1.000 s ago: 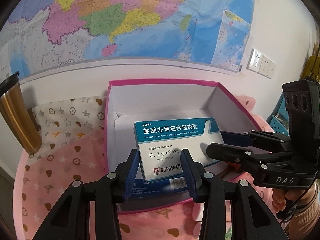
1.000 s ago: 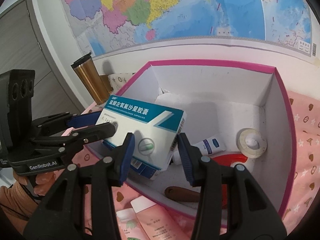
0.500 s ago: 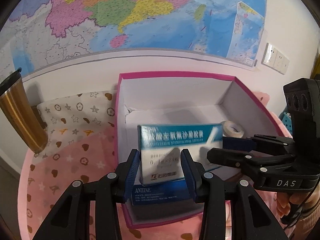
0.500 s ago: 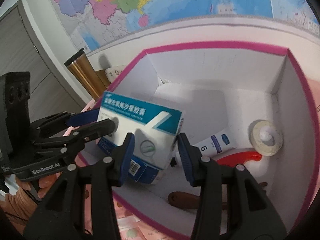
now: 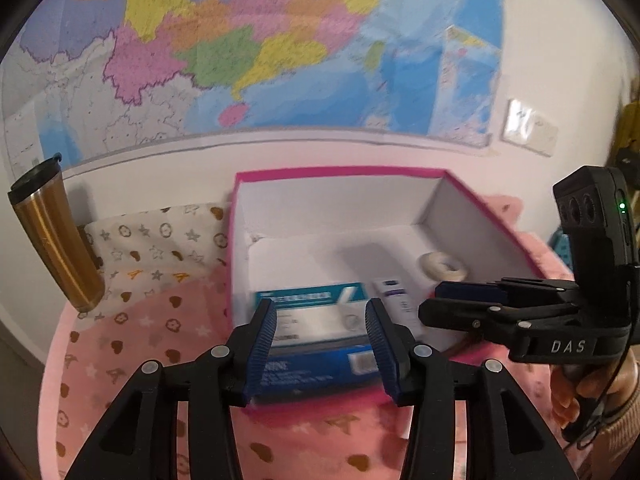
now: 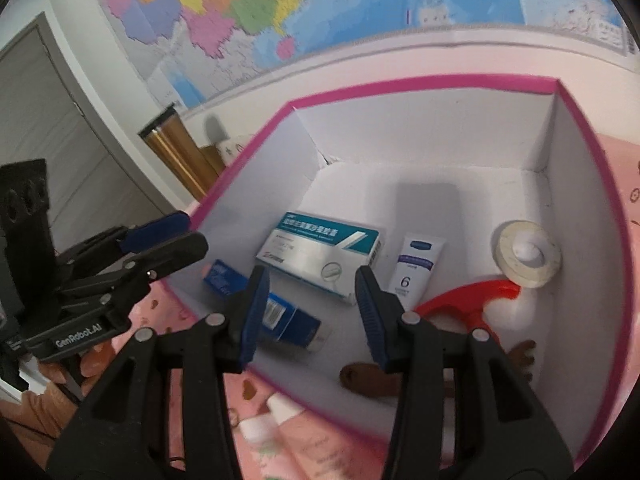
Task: Organize rigid objects
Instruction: 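Lower the carton into the box and open the left gripper, then move the left gripper to the white-and-green cosmetic tube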
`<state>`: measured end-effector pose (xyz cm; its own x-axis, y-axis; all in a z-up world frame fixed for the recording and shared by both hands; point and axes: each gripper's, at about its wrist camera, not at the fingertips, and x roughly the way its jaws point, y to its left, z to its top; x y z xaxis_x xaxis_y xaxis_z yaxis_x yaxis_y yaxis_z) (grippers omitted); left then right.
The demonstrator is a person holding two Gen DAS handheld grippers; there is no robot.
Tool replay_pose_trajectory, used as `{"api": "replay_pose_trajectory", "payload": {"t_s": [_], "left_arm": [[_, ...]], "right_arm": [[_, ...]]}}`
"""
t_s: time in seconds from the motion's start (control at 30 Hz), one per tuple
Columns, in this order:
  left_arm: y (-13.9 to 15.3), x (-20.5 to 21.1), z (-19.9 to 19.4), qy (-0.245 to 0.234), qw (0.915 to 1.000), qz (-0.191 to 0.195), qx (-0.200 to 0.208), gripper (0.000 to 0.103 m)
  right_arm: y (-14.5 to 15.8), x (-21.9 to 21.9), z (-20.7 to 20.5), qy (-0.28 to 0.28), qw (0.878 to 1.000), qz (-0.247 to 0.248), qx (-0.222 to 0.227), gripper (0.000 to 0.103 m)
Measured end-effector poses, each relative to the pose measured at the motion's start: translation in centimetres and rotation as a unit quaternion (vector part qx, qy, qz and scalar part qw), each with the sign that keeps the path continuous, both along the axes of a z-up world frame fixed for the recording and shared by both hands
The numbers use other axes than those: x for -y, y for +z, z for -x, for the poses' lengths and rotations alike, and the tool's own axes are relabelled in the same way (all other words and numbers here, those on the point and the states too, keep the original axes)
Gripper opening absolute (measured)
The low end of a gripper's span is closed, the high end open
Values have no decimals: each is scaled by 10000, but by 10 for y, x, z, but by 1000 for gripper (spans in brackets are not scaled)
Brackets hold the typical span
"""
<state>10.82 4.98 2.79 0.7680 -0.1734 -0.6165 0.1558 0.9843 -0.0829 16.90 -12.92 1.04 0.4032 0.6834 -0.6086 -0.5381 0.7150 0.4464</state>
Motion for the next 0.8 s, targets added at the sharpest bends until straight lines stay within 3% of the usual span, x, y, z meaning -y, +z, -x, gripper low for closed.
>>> {"api": "replay_pose_trajectory", "payload": {"t_s": [0.23,0.33,0.67,0.8], "left_arm": [[8,20,39,-528,9983,164,208,53],[-1,30,49,-729,9972,149,91,53],[-59,59,63,-1100,9911,33,-749,53],[-71,63,64,-1081,9900,-37,-907,53]], "right_arm": [[36,37,58,99,9980,-322,539,48],[34,52,76,63,9981,-367,487,48],[-35,95,130,-357,9982,-145,-466,48],[-58,104,145,-522,9953,-106,-806,48]]}}
